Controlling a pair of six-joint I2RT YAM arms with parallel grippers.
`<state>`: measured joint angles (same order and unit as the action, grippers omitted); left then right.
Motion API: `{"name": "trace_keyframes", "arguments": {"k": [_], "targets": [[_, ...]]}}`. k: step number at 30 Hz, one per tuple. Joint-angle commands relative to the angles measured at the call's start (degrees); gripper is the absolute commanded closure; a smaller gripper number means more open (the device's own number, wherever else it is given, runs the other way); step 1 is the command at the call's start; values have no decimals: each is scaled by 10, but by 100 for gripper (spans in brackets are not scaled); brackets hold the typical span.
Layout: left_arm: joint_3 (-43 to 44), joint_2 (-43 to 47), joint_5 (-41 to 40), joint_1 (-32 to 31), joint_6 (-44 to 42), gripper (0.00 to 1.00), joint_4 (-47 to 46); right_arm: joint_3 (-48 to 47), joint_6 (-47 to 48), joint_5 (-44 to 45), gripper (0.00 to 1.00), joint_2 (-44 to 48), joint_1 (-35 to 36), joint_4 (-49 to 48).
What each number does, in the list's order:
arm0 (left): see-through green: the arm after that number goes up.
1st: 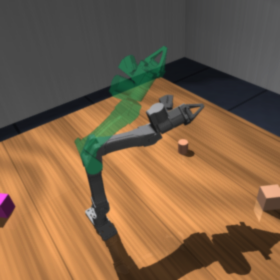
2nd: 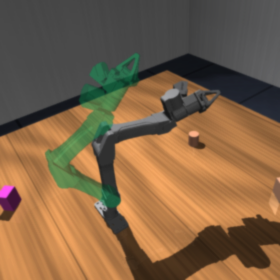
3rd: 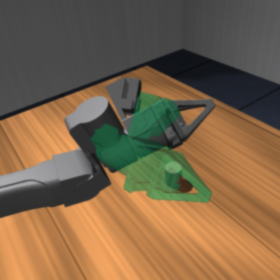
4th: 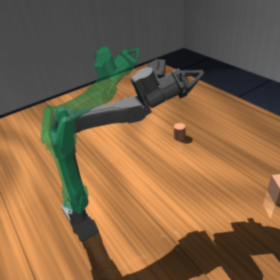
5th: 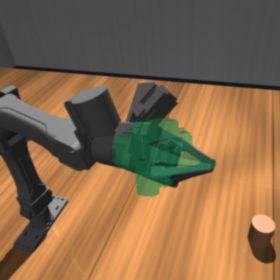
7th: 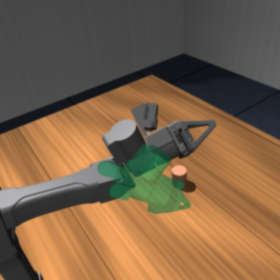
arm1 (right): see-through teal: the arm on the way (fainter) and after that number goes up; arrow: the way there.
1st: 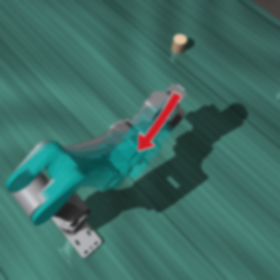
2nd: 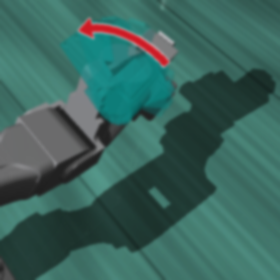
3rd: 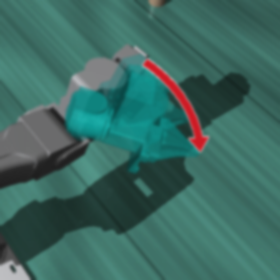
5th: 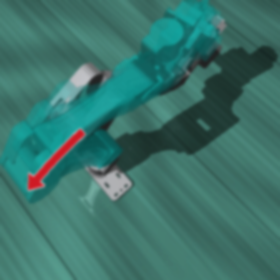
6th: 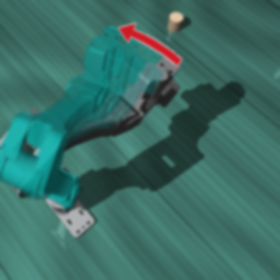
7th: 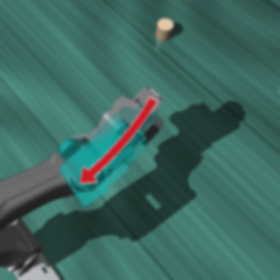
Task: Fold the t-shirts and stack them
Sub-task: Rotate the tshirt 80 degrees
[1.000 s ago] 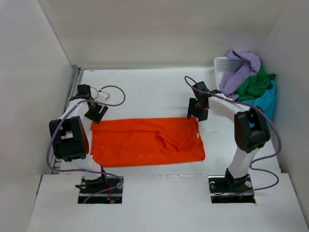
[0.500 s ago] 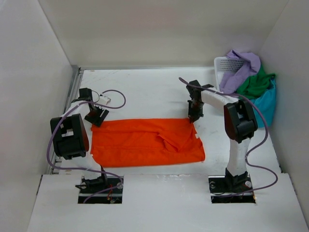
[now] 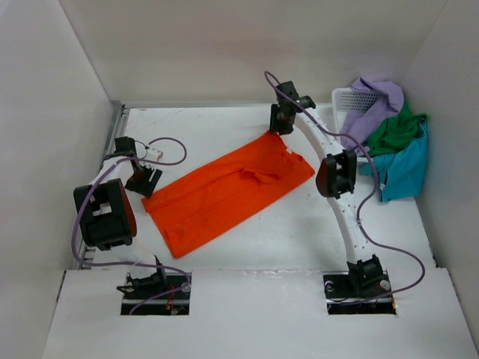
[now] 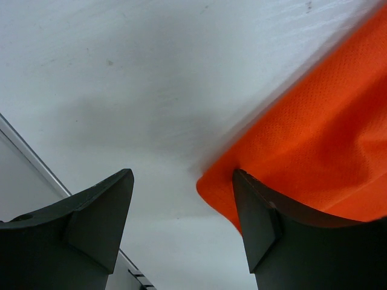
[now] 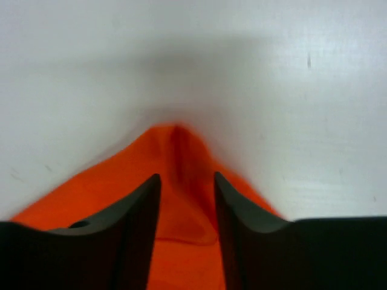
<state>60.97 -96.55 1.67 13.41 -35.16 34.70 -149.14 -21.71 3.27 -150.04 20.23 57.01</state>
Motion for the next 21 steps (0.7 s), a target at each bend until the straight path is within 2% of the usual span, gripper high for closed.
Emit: {"name": "trace_keyframes", "arguments": {"k": [1,4,6,9,12,17,21], "targets": [[29,27,6,-17,32,35,22,-114,9,10,50,-26,-3,-15],[28,23,3,-29,44,35,20,34,15,37,42,76,-3,-74],[25,18,1,-35,50,35,18,192,5,73,41,181,-8,-127],[22,12,0,-44,55,35,17,374,-31,99,40,297,-27,-169],[21,8,0,-49,56,35,13,480,-59,93,40,350,-50,-172],[24,-9,-14,-50,56,36,12,564,-83,65,37,367,-63,-157],[9,-9,-17,-47,54,37,-3,558,-91,25,36,337,-65,-146]]}}
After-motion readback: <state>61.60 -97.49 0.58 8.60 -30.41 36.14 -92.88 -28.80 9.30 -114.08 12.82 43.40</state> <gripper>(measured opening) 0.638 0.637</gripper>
